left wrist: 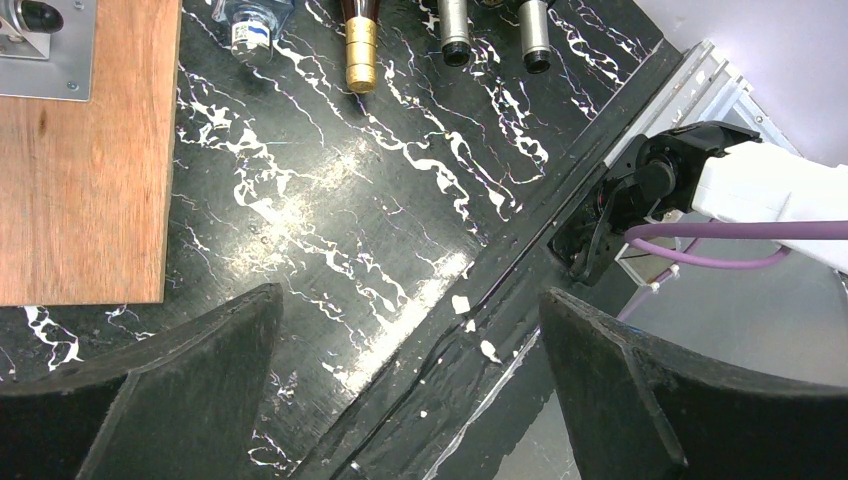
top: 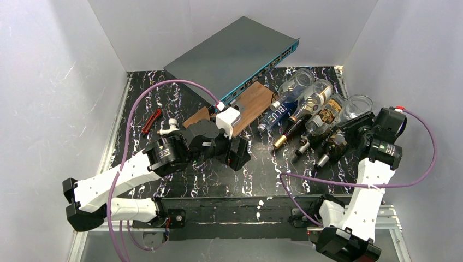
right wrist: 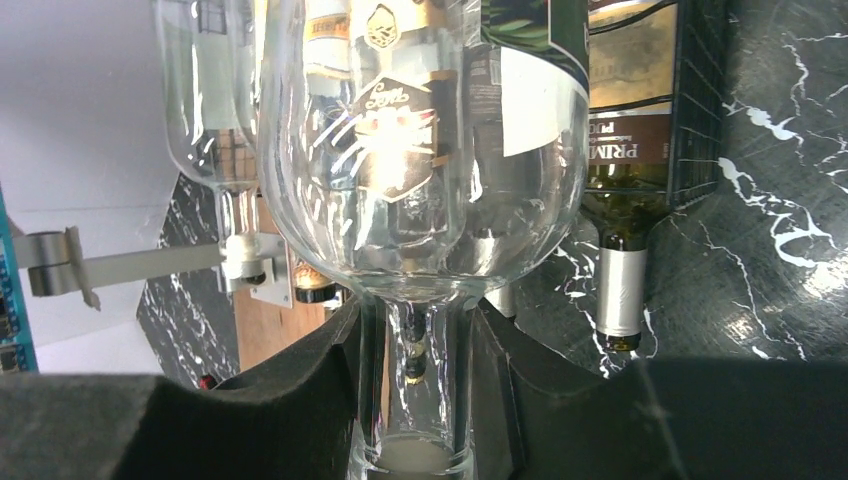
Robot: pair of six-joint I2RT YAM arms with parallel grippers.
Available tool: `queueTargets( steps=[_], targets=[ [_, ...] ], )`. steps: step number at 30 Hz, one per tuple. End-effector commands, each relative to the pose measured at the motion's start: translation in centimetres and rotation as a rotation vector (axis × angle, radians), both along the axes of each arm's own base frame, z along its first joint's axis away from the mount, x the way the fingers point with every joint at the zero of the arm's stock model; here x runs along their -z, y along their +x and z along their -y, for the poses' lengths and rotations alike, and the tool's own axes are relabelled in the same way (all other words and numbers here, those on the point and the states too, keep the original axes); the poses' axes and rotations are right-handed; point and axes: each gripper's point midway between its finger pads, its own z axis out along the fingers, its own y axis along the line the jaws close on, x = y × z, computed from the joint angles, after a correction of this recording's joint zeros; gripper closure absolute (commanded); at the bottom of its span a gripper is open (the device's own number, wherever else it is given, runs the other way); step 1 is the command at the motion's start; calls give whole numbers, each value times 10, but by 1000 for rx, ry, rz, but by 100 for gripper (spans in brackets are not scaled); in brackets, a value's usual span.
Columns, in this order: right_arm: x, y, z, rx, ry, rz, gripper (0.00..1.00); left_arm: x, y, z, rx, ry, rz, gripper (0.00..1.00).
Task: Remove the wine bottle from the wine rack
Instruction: Pick up the wine bottle from the wine rack.
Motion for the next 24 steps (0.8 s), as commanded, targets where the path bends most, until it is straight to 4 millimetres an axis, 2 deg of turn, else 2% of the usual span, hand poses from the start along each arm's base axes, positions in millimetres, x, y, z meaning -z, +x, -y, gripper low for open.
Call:
queueTargets(
  steps=[1, 7, 15, 24],
  targets=[
    [-113, 27, -5, -115, -186, 396, 99, -11, -2, -4, -1, -32, 20, 1],
    [-127, 29, -15, -186, -207, 443, 99, -13, -1, -5, -5, -31, 28, 1],
    [-123, 35, -31, -304, -200, 445, 99, -13, -1, -4, -3, -34, 25, 1],
    [-123, 41, -59, -495, -239, 467, 99, -11, -1, -5, -10, -32, 20, 1]
  ],
)
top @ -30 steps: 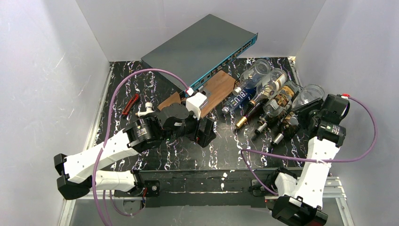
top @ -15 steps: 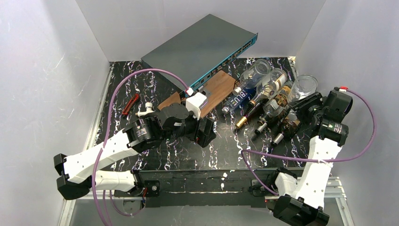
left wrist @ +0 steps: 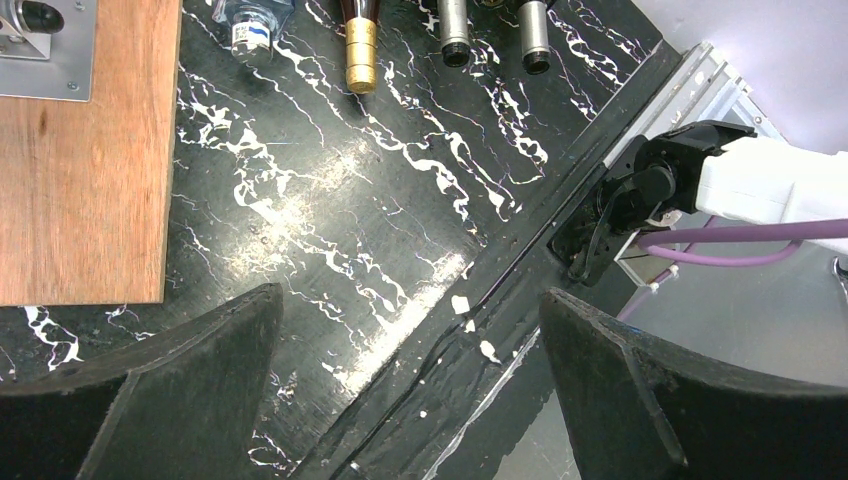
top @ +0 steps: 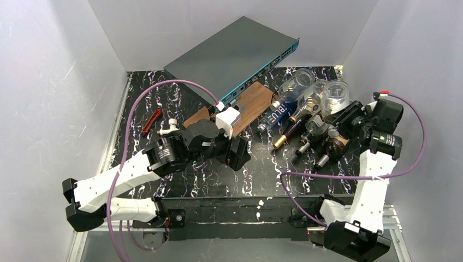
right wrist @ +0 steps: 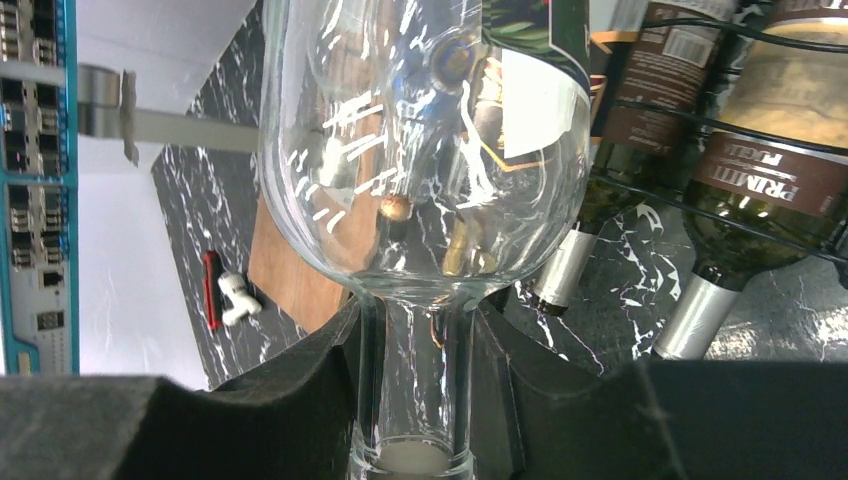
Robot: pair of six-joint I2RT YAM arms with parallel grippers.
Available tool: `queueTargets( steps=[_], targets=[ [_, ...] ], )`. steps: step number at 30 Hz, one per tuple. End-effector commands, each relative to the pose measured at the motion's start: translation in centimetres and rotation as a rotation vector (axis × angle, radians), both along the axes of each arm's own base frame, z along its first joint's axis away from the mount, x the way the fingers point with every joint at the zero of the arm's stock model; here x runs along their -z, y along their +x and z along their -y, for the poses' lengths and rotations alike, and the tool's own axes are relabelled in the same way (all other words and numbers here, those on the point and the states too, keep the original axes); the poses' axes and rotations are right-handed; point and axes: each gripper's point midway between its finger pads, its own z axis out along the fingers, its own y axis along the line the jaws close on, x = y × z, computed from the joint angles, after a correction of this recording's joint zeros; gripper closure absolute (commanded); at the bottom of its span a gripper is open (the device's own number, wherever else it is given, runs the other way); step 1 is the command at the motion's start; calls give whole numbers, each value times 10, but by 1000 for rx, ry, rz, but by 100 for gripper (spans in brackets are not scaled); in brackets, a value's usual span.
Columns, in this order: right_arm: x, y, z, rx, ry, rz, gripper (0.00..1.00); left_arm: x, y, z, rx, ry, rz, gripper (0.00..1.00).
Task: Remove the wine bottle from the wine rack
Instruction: Pick up the wine bottle from the wine rack.
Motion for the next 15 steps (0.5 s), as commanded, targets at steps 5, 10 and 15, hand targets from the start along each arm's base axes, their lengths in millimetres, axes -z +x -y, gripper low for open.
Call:
queueTargets(
  steps=[5, 10, 15],
  targets=[
    [-86, 32, -45, -297, -234, 376, 99, -11, -1, -5, -14, -32, 18, 1],
    [-90, 33, -63, -398, -285, 410, 99, -12, -1, -10, -29, -41, 20, 1],
    [-102, 31, -79, -480, -281, 467, 99, -9, -1, -13, -42, -40, 19, 1]
  ],
)
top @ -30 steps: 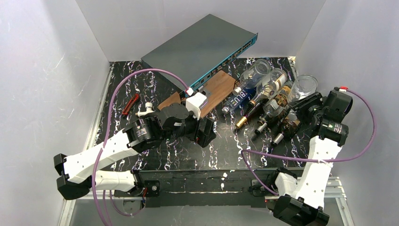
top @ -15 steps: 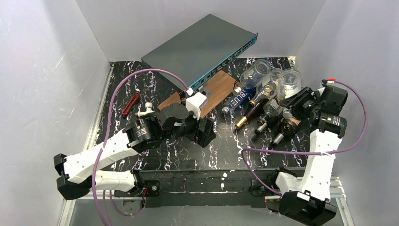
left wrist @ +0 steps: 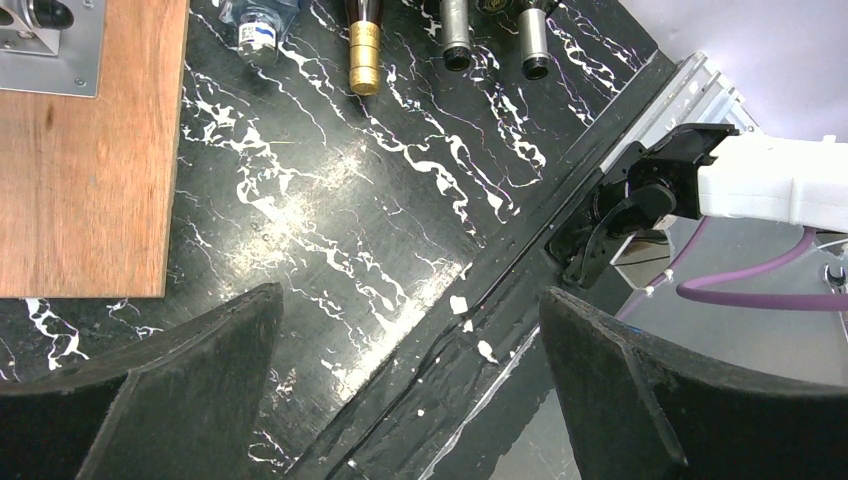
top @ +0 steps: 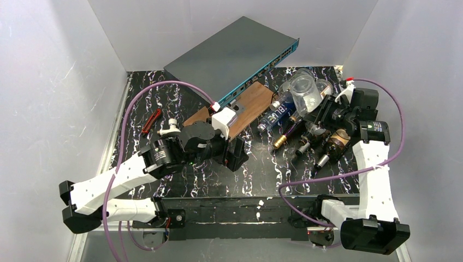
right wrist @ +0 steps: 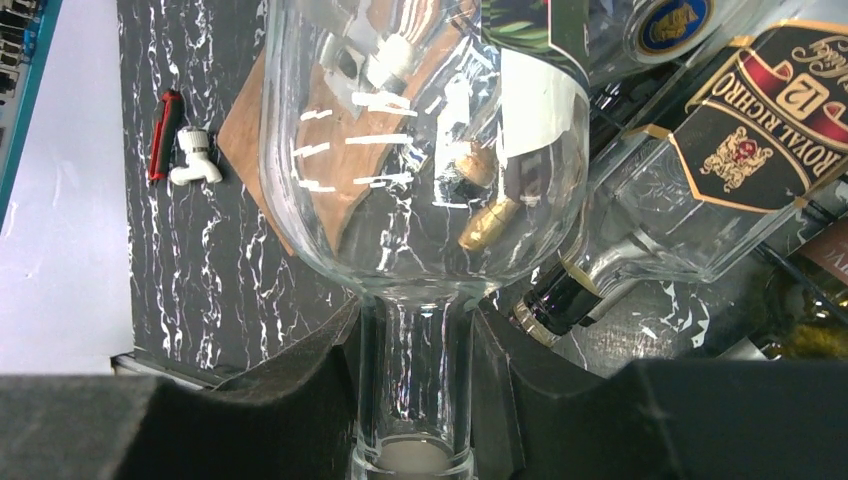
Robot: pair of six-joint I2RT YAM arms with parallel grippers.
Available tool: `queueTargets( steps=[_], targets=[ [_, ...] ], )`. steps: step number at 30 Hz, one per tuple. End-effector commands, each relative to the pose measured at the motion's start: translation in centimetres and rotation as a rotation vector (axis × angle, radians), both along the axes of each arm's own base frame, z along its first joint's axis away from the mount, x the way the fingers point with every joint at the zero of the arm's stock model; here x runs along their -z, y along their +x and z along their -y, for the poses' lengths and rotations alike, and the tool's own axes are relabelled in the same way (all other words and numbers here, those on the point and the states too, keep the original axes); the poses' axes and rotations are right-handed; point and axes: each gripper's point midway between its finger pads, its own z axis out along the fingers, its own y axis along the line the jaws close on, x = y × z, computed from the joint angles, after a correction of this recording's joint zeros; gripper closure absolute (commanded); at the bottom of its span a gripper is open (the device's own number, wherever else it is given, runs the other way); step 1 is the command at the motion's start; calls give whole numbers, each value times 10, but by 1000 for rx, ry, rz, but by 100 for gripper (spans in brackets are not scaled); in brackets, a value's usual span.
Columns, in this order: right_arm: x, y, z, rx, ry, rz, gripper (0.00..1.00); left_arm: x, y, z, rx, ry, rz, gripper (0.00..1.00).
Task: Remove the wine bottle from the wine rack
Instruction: Pick up the wine bottle from the wine rack, then place the wine bottle at the center of the board.
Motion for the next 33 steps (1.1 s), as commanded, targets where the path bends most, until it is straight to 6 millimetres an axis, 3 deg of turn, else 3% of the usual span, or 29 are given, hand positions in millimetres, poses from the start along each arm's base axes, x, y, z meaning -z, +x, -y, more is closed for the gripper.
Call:
queueTargets(
  steps=[1, 8, 19, 28, 33],
  targets=[
    [-106, 22, -13, -125, -43, 441, 99, -6, 1, -8, -29, -22, 18, 1],
    [-110, 17, -30, -212, -14, 457, 99, -3, 1, -12, -42, -22, 19, 1],
    [-103, -11, -57, -381, 24, 456, 99, -6, 3, -19, -45, -9, 50, 1],
    [-90, -40, -83, -556, 32, 440, 99, -8, 2, -32, -41, 21, 91, 1],
    [-71, -58, -91, -643, 24, 403, 99, -7, 2, -40, -48, 38, 104, 1]
  ],
)
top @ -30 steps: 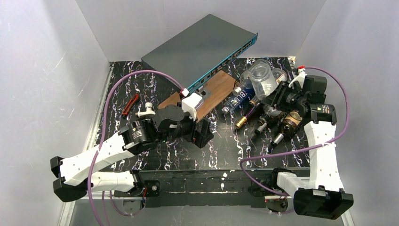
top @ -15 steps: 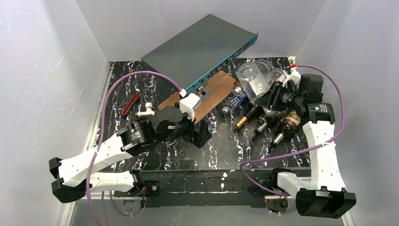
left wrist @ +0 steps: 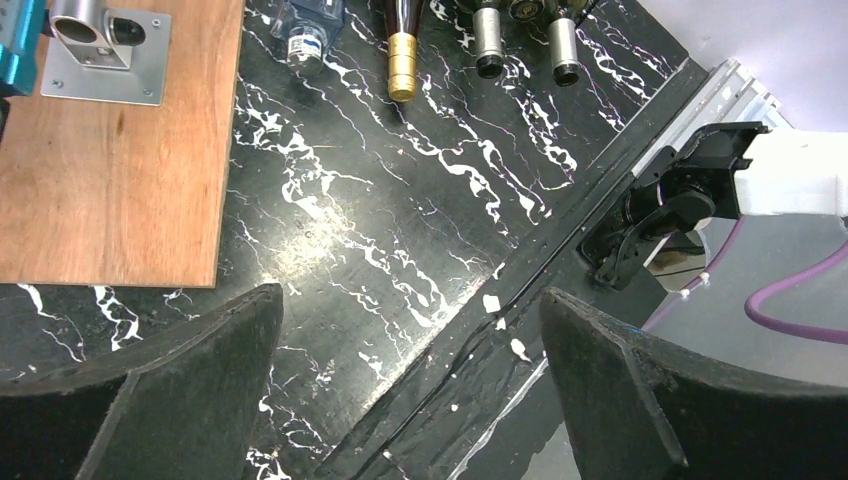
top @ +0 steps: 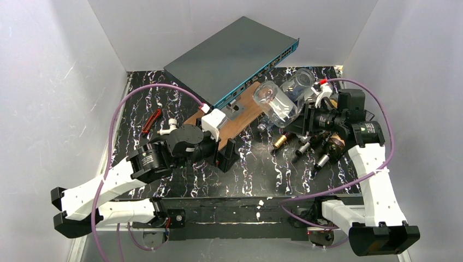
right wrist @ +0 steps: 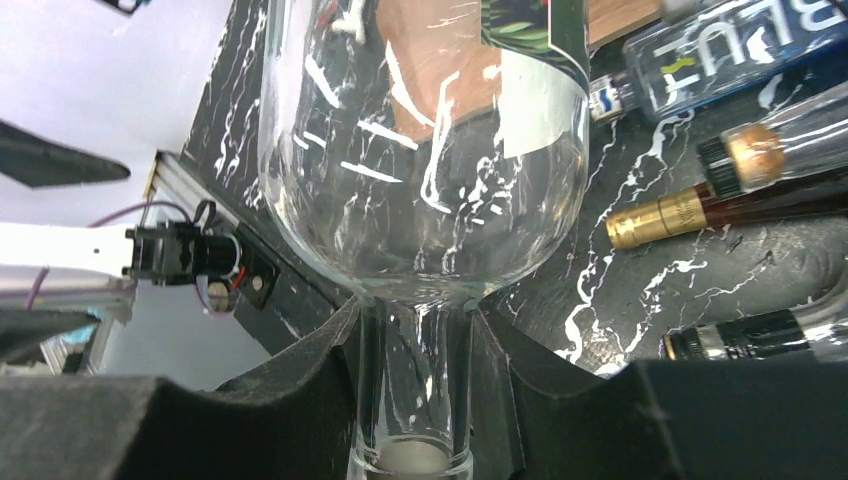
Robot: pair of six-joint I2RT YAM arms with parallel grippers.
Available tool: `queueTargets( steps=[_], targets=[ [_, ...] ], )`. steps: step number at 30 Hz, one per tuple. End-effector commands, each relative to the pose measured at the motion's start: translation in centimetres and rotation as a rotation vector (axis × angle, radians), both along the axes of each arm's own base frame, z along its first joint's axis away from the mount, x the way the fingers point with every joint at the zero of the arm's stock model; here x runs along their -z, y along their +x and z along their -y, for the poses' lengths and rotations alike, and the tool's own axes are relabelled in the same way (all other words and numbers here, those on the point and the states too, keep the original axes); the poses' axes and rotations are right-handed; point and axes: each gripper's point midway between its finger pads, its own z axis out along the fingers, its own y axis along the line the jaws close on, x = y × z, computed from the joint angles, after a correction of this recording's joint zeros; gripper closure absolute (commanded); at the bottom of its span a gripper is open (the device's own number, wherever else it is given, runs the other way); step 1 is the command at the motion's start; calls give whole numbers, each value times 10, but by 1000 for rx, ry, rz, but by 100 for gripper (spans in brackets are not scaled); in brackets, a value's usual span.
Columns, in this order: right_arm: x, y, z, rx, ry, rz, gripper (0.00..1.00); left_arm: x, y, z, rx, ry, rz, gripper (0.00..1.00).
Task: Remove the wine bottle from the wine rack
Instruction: Place the wine bottle at the center of the board.
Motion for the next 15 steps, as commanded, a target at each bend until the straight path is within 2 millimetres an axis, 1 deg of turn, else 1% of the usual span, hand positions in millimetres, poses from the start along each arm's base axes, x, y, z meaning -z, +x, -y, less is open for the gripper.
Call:
queueTargets(
  steps=[1, 8, 15],
  targets=[
    [-44, -17, -18, -190, 31, 285, 99, 1, 1, -15, -23, 30, 35, 1],
    [-4, -39, -18, -304, -94, 233, 99, 7, -2, -18, 6, 49, 48, 1],
    [38, -56, -24, -433, -241, 183, 99, 25, -9, -12, 86, 80, 51, 1]
  ],
)
